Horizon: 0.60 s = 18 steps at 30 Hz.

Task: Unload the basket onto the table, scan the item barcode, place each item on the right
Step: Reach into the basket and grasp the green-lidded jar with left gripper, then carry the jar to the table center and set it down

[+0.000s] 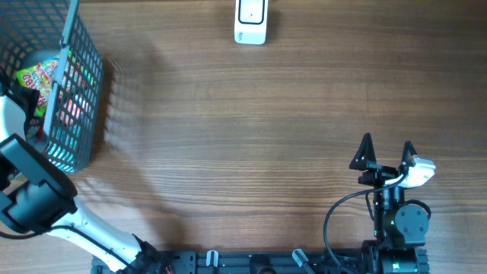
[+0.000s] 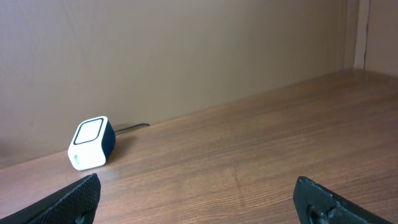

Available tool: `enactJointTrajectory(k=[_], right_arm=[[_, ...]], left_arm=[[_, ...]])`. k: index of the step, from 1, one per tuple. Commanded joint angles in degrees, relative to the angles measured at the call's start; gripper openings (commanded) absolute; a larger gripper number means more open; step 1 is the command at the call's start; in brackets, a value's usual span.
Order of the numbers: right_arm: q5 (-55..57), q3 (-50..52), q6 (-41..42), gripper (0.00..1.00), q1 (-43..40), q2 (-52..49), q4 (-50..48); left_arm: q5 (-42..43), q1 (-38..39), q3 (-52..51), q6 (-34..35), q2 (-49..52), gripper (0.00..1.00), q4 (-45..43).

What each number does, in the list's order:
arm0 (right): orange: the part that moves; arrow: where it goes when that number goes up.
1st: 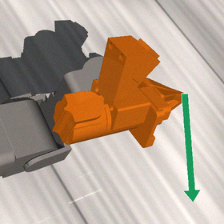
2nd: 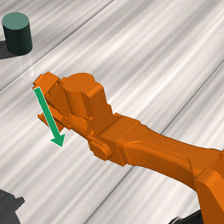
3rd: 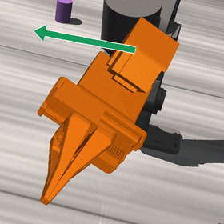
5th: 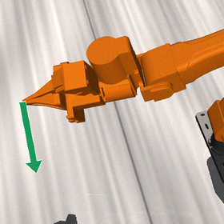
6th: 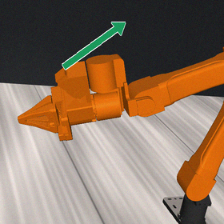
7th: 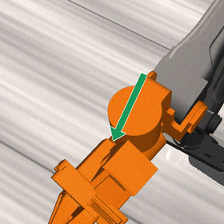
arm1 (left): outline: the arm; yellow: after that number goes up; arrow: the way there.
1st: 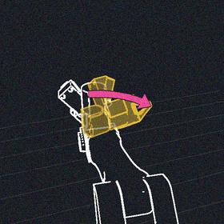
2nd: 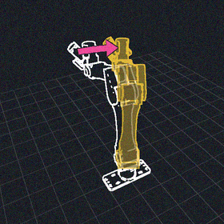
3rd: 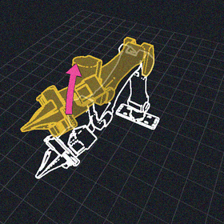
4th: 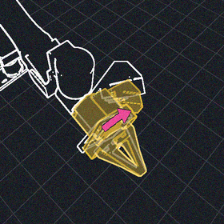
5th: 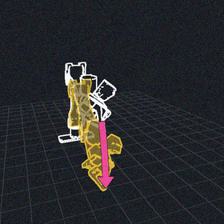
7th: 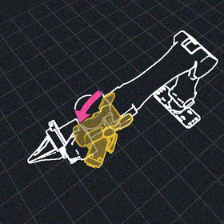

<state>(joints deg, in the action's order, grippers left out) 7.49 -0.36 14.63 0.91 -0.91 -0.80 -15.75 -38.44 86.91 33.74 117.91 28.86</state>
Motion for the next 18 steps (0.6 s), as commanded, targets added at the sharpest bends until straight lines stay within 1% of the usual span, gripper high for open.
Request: enactJointTrajectory(k=[1, 3, 4, 5, 6, 7, 13, 16, 18], right_arm=[[-1.11, 0.04, -0.96, 1.00, -0.20, 0.31, -0.13], [-1.11, 0.04, -0.96, 1.00, -0.20, 0.31, -0.13], [-1.11, 0.04, -0.96, 1.00, -0.20, 0.31, -0.13], [-1.11, 0.04, -0.98, 1.00, -0.20, 0.31, -0.13], [-1.11, 0.04, -0.96, 1.00, -0.20, 0.31, -0.13], [-1.11, 0.04, -0.98, 1.00, -0.20, 0.31, -0.13], [-1.11, 0.04, -0.96, 1.00, -0.20, 0.31, -0.13], [-1.11, 0.04, -0.96, 1.00, -0.20, 0.31, -0.13], [-1.11, 0.04, -0.96, 1.00, -0.20, 0.31, -0.13]], left_arm=[[1.18, -0.52, -0.35, -0.50, 1.36, 0.95, -0.46], [1.20, -0.52, -0.35, -0.98, 1.36, 0.84, -0.42], [1.51, -0.52, -0.35, -2.08, 1.36, 0.77, -0.37], [1.60, -0.52, -0.33, -2.51, 1.33, 0.73, -0.13], [1.66, -0.52, -0.33, -3.15, 1.31, 0.66, 0.37], [1.79, -0.52, -0.33, -3.50, 1.29, 0.61, 1.03], [1.77, -0.55, 0.17, -3.48, -2.01, 0.61, 4.92], [1.79, -0.52, 1.88, -3.26, -6.51, 0.62, 7.02], [1.79, -0.52, 3.80, -3.28, -11.32, 0.63, 8.61]])
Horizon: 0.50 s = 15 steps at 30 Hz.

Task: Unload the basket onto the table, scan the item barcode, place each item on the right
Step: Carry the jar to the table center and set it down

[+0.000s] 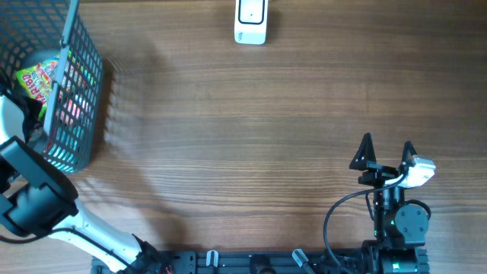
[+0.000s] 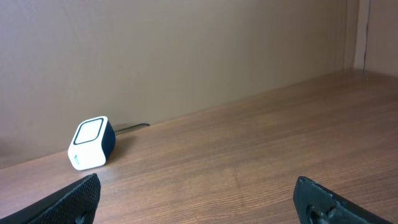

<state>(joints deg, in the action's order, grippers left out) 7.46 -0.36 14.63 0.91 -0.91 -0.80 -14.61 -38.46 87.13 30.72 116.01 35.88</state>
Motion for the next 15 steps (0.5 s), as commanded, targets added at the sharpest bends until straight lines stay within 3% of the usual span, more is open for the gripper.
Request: enactJointTrajectory(k=[1, 8, 15], right_arm=[[-1.09, 0.04, -0.96, 1.00, -0.20, 0.31, -0.13], [-1.09, 0.04, -0.98, 1.00, -0.20, 0.31, -0.13], [-1.09, 0.04, -0.98, 1.00, -0.20, 0.31, -0.13]], left_arm=[[0.68, -0.50, 4.22, -0.26, -11.08, 0.64, 2.08], [1.27, -0.42, 9.29, -0.26, -30.03, 0.65, 4.72], [17.27, 4.52, 9.77, -0.24, -44.72, 0.65, 4.94]])
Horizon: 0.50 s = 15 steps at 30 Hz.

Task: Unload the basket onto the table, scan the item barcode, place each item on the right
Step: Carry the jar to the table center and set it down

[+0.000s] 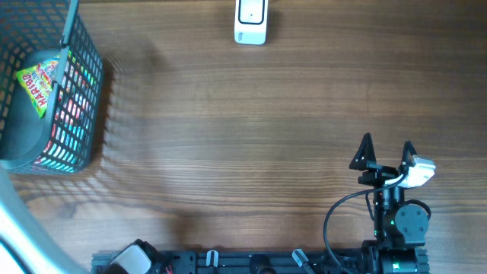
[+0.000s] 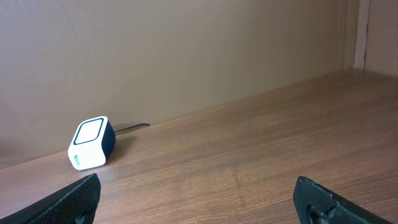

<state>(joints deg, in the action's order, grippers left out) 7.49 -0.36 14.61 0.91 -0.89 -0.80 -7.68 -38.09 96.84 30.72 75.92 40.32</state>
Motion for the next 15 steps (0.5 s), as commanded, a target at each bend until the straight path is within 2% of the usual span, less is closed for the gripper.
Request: enactJointTrajectory(k=[1, 3, 8, 13, 15], right_arm=[[-1.11, 0.04, -0.94, 1.00, -0.20, 0.28, -0.13], [-1.11, 0.04, -0.94, 1.00, -0.20, 0.28, -0.13], [-1.11, 0.04, -0.94, 1.00, -0.20, 0.28, -0.13], [-1.11, 0.04, -0.96, 1.00, -0.20, 0.28, -0.13], [-1.11, 0.04, -0.94, 1.00, -0.20, 0.28, -0.13]], left_arm=[[11.15, 6.54, 0.07, -0.26, -5.81, 0.65, 0.74], [11.30, 12.13, 0.07, -0.26, -7.17, 0.65, 1.77], [10.82, 33.77, 0.02, -0.26, -5.73, 0.65, 6.97], [8.57, 54.25, -0.13, -0.24, 3.06, 0.61, 12.81], [7.78, 59.43, -0.13, -0.24, 7.15, 0.60, 13.42]])
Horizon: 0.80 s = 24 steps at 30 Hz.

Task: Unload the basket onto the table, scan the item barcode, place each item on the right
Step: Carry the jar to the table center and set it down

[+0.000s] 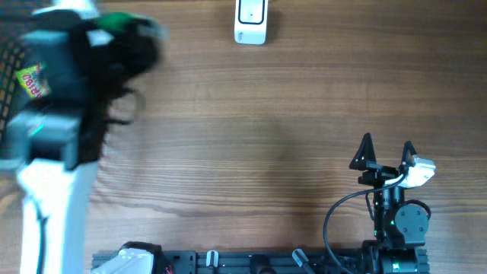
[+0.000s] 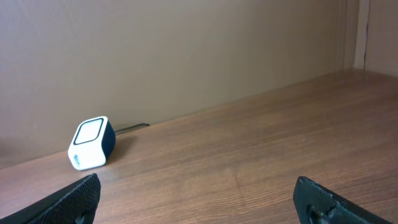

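Observation:
The white barcode scanner stands at the table's far edge; the right wrist view shows the scanner with its window facing up. A colourful candy bag peeks out at the far left, by the basket's mesh. My left arm looms large and blurred over the basket, and its fingers are hidden. At the near right my right gripper rests open on the table, and the same gripper holds nothing.
The wooden table stretches between the basket on the left and the right arm. A cable runs from the scanner along the back wall.
My left arm, then only a pale blur at the bottom left corner, now stands big and blurred across the basket. The candy bag sits at about the same spot. The right arm has not moved.
My left arm first reached into the basket beside the candy bag and stayed there a moment later. Then it was almost out of view, with the bag lying in the basket. Now it covers the basket, close under the camera. The right gripper stayed open throughout.

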Available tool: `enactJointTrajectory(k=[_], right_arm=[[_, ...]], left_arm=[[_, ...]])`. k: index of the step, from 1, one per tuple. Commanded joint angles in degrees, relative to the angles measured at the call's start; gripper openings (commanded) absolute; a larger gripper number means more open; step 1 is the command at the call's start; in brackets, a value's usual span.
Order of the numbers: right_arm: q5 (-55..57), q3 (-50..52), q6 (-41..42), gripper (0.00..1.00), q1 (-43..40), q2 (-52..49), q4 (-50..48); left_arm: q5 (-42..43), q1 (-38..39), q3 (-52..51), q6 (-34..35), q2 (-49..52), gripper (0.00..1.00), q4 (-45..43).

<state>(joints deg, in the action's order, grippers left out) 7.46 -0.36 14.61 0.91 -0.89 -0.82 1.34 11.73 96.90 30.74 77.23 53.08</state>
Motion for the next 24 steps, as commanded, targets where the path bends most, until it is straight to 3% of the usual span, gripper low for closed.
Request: enactJointTrajectory(k=[1, 8, 14, 24], right_arm=[[-1.09, 0.04, -0.94, 1.00, -0.20, 0.28, -0.11], [-1.09, 0.04, -0.94, 1.00, -0.20, 0.28, -0.11], [-1.09, 0.04, -0.94, 0.99, -0.20, 0.28, -0.11], [-1.09, 0.04, -0.92, 1.00, -0.20, 0.28, -0.11]], left_arm=[[-1.46, 12.00, -0.20, -0.24, 7.98, 0.60, 0.70], [-1.40, 22.64, -0.20, 2.78, 25.40, 0.61, -2.80], [-4.26, 25.20, -0.24, 8.94, 37.83, 0.61, -4.28], [-15.26, 27.85, -0.28, 38.71, 44.85, 0.60, -2.40]])
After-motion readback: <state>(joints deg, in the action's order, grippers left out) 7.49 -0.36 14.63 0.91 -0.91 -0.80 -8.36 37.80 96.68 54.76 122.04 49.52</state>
